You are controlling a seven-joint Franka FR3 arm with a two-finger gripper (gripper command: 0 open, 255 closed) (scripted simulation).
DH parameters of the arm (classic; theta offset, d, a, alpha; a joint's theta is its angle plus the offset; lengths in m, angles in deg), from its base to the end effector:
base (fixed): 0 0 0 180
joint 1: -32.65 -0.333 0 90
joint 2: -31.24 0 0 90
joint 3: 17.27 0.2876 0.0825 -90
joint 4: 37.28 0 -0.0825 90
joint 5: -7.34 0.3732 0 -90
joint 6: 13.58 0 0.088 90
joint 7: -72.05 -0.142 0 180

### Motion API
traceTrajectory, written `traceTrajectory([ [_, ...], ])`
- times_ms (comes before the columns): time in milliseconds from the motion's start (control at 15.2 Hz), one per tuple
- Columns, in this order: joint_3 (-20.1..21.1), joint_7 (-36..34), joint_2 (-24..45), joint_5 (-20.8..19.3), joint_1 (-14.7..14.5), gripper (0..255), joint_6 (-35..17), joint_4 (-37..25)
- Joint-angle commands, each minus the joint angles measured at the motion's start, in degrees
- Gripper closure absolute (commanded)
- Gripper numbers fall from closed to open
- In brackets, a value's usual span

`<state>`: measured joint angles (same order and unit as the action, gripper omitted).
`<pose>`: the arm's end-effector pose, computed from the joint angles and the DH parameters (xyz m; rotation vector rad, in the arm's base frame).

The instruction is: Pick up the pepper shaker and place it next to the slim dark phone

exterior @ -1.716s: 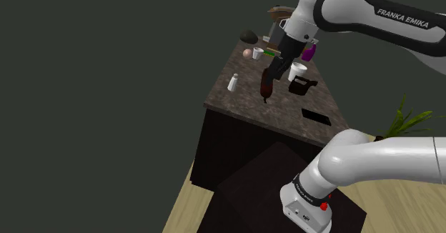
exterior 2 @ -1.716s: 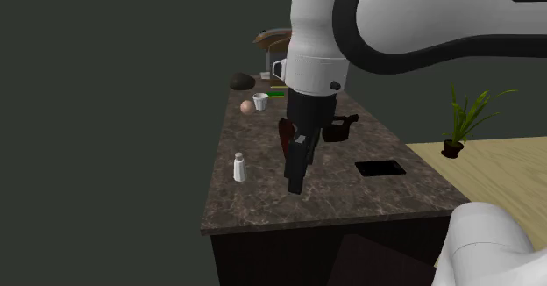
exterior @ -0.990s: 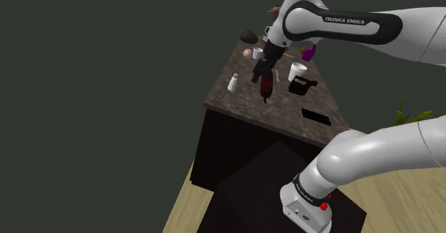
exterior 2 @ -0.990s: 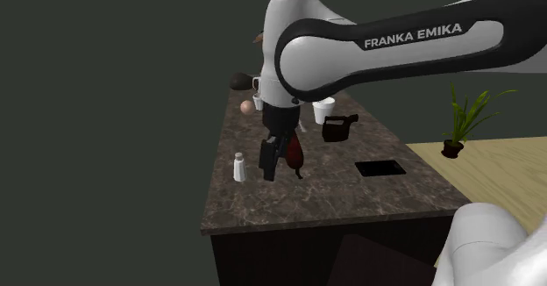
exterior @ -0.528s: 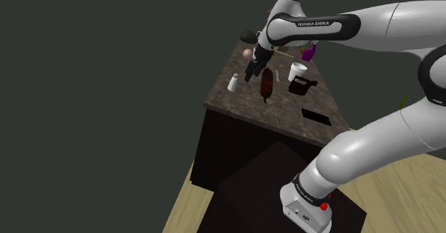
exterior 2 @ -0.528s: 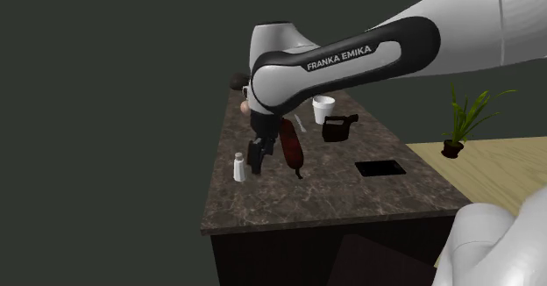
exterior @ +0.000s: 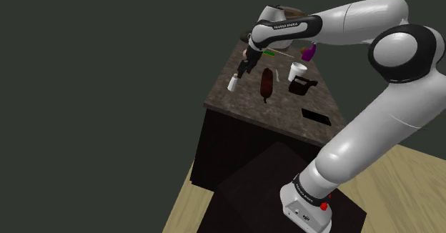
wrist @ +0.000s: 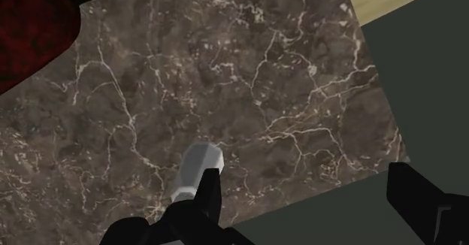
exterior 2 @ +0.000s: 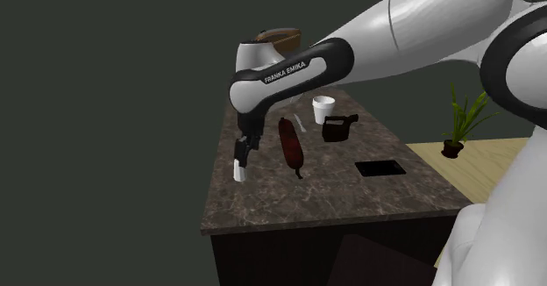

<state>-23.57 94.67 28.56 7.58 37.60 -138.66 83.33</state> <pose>0.5319 -0.1058 0.3921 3.0930 0.3042 0.1893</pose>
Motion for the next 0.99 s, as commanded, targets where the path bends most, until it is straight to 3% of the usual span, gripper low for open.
traceTrajectory([
  [0, -0.58, 1.38, 3.96, 0.33, 0.48, 0, -1.35, -3.09],
  [594, -1.65, 6.49, 21.84, 2.74, 3.28, 0, -3.77, -20.53],
  [924, -1.47, 6.74, 24.13, 3.15, 3.46, 0, -6.62, -19.96],
])
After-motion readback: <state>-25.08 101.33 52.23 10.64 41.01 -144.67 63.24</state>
